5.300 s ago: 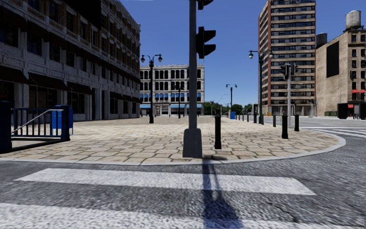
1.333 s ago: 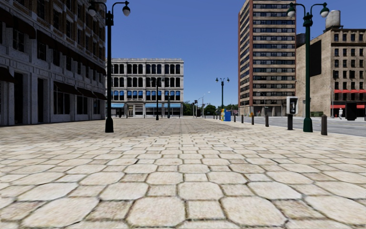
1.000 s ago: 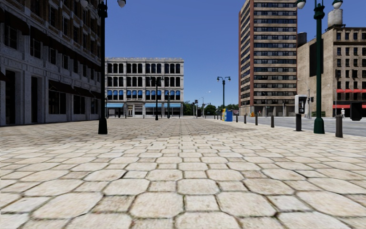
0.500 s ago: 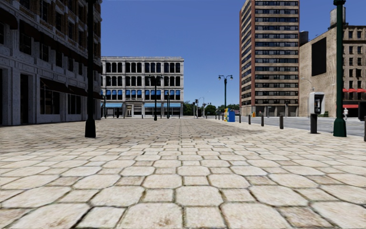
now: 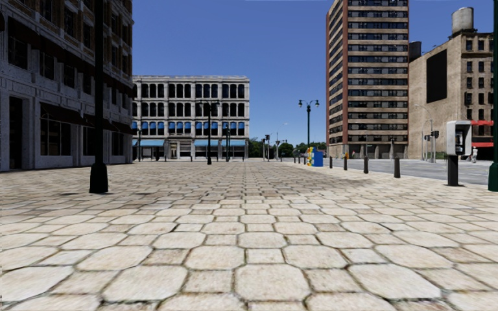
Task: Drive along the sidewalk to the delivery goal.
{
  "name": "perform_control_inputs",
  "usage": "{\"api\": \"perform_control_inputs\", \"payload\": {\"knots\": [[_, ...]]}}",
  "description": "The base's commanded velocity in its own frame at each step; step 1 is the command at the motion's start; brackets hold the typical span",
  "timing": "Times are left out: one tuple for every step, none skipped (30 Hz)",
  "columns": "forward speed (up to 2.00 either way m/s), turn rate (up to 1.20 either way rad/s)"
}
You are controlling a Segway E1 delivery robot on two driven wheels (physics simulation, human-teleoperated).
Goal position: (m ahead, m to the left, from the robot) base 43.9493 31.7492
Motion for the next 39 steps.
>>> {"api": "perform_control_inputs", "payload": {"knots": [[2.0,0.0],[2.0,0.0],[2.0,0.0],[2.0,0.0],[2.0,0.0],[2.0,0.0],[2.0,0.0],[2.0,0.0],[2.0,0.0],[2.0,0.0],[2.0,0.0],[2.0,0.0],[2.0,0.0],[2.0,0.0],[2.0,0.0],[2.0,0.0],[2.0,0.0],[2.0,0.0],[2.0,0.0],[2.0,0.0],[2.0,0.0],[2.0,0.0],[2.0,0.0],[2.0,0.0],[2.0,0.0],[2.0,0.0],[2.0,0.0],[2.0,0.0],[2.0,0.0],[2.0,0.0],[2.0,0.0],[2.0,0.0],[2.0,0.0],[2.0,0.0],[2.0,0.0],[2.0,0.0],[2.0,0.0],[2.0,0.0],[2.0,0.0]]}}
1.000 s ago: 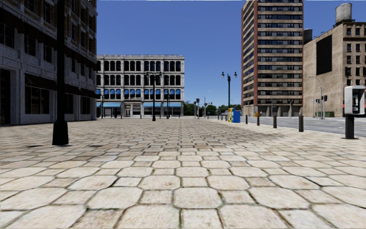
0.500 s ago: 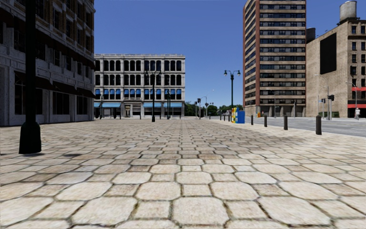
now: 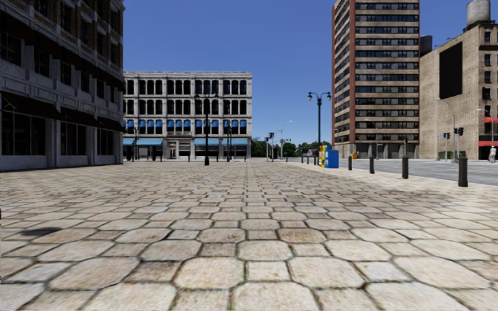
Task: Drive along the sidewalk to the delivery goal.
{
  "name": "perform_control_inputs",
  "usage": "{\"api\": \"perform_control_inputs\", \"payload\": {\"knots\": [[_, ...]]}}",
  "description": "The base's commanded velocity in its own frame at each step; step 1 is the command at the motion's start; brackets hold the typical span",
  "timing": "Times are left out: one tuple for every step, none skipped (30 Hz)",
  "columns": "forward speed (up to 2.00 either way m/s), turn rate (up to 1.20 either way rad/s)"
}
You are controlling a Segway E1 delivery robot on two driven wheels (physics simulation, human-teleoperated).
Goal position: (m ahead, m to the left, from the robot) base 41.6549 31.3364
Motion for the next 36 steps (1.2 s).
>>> {"api": "perform_control_inputs", "payload": {"knots": [[2.0,0.0],[2.0,0.0],[2.0,0.0],[2.0,0.0],[2.0,0.0],[2.0,0.0],[2.0,0.0],[2.0,0.0],[2.0,0.0],[2.0,0.0],[2.0,0.0],[2.0,0.0],[2.0,0.0],[2.0,0.0],[2.0,0.0],[2.0,0.0],[2.0,0.0],[2.0,0.0],[2.0,0.0],[2.0,0.0],[2.0,0.0],[2.0,0.0],[2.0,0.0],[2.0,0.0],[2.0,0.0],[2.0,0.0],[2.0,0.0],[2.0,0.0],[2.0,0.0],[2.0,0.0],[2.0,0.0],[2.0,0.0],[2.0,0.0],[2.0,0.0],[2.0,0.0],[2.0,0.0]]}}
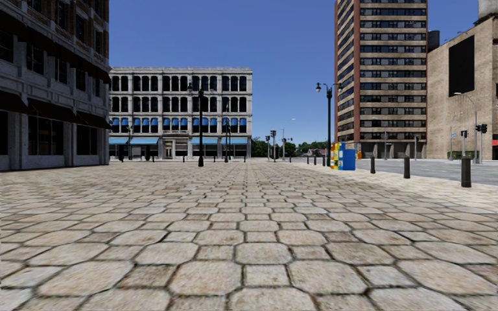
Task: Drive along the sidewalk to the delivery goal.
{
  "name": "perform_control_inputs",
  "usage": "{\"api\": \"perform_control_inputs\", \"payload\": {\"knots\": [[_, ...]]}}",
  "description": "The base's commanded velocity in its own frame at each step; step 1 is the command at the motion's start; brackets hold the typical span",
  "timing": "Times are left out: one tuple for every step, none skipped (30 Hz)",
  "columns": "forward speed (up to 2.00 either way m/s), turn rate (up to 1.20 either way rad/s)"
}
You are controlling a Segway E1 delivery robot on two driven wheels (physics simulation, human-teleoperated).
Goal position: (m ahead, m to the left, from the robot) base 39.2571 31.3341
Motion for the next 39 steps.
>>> {"api": "perform_control_inputs", "payload": {"knots": [[2.0,0.0],[2.0,0.0],[2.0,0.0],[2.0,0.0],[2.0,0.0],[2.0,0.0],[2.0,0.0],[2.0,0.0],[2.0,0.0],[2.0,0.0],[2.0,0.0],[2.0,0.0],[2.0,0.0],[2.0,0.0],[2.0,0.0],[2.0,0.0],[2.0,0.0],[2.0,0.0],[2.0,0.0],[2.0,0.0],[2.0,0.0],[2.0,0.0],[2.0,0.0],[2.0,0.0],[2.0,0.0],[2.0,0.0],[2.0,0.0],[2.0,0.0],[2.0,0.0],[2.0,0.0],[2.0,0.0],[2.0,0.0],[2.0,0.0],[2.0,0.0],[2.0,0.0],[2.0,0.0],[2.0,0.0],[2.0,0.0],[2.0,0.0]]}}
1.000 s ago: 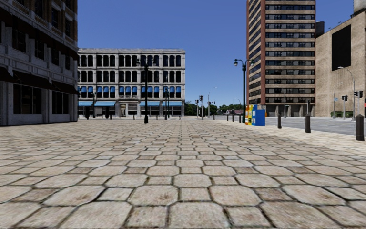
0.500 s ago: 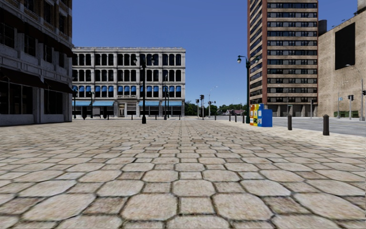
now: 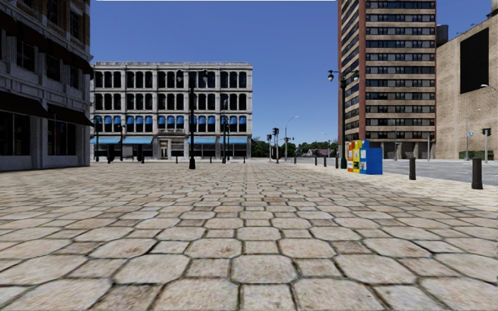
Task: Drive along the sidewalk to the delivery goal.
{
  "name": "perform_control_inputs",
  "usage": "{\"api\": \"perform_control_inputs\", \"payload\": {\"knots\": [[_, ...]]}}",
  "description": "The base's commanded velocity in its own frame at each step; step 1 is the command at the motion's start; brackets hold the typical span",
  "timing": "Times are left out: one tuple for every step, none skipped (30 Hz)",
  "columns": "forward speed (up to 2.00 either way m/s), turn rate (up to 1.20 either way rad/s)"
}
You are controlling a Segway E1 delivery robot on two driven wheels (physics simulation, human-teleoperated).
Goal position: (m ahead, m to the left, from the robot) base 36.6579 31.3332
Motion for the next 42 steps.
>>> {"api": "perform_control_inputs", "payload": {"knots": [[2.0,0.0],[2.0,0.0],[2.0,0.0],[2.0,0.0],[2.0,0.0],[2.0,0.0],[2.0,0.0],[2.0,0.0],[2.0,0.0],[2.0,0.0],[2.0,0.0],[2.0,0.0],[2.0,0.0],[2.0,0.0],[2.0,0.0],[2.0,0.0],[2.0,0.0],[2.0,0.0],[2.0,0.0],[2.0,0.0],[2.0,0.0],[2.0,0.0],[2.0,0.0],[2.0,0.0],[2.0,0.0],[2.0,0.0],[2.0,0.0],[2.0,0.0],[2.0,0.0],[2.0,0.0],[2.0,0.0],[2.0,0.0],[2.0,0.0],[2.0,0.0],[2.0,0.0],[2.0,0.0],[2.0,0.0],[2.0,0.0],[2.0,0.0],[2.0,0.0],[2.0,0.0],[2.0,0.0]]}}
